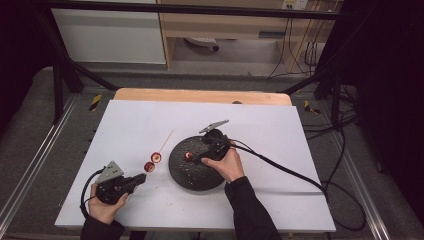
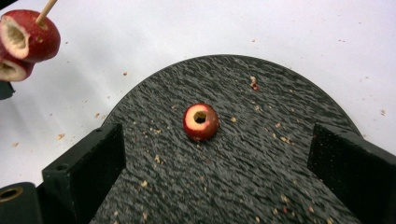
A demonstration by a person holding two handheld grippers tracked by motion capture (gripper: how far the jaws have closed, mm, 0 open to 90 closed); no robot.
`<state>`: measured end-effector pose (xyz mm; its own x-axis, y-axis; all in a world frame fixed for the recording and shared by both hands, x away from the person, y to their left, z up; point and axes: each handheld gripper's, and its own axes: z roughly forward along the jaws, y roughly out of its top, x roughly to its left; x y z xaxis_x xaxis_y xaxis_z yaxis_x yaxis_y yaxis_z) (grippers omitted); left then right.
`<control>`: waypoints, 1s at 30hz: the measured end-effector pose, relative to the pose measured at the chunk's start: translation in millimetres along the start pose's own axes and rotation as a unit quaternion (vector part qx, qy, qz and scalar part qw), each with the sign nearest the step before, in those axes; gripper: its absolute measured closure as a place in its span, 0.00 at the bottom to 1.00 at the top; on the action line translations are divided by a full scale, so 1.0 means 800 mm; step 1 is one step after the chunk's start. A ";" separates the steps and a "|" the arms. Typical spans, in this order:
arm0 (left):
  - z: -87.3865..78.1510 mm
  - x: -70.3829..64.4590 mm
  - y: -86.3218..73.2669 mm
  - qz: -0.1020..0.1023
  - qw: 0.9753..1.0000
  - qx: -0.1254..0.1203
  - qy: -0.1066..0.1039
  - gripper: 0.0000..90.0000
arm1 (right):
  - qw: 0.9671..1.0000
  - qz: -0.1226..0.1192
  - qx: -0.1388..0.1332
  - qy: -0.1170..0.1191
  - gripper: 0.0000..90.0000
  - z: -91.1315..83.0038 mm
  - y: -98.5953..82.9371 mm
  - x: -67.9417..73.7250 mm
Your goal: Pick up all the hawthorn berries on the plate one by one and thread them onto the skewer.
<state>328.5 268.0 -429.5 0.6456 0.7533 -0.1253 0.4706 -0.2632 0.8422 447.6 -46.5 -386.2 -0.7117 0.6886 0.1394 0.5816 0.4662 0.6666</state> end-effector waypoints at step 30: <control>0.002 0.001 -0.001 -0.001 1.000 0.004 -0.001 0.98 | 0.996 0.014 0.088 0.001 0.48 0.065 0.027 0.009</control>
<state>329.7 267.7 -431.0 0.6450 0.7534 -0.1283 0.4768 -0.2656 0.8379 475.8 -2.5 -408.8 -0.6945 0.7019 0.1581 0.6615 0.5365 0.5240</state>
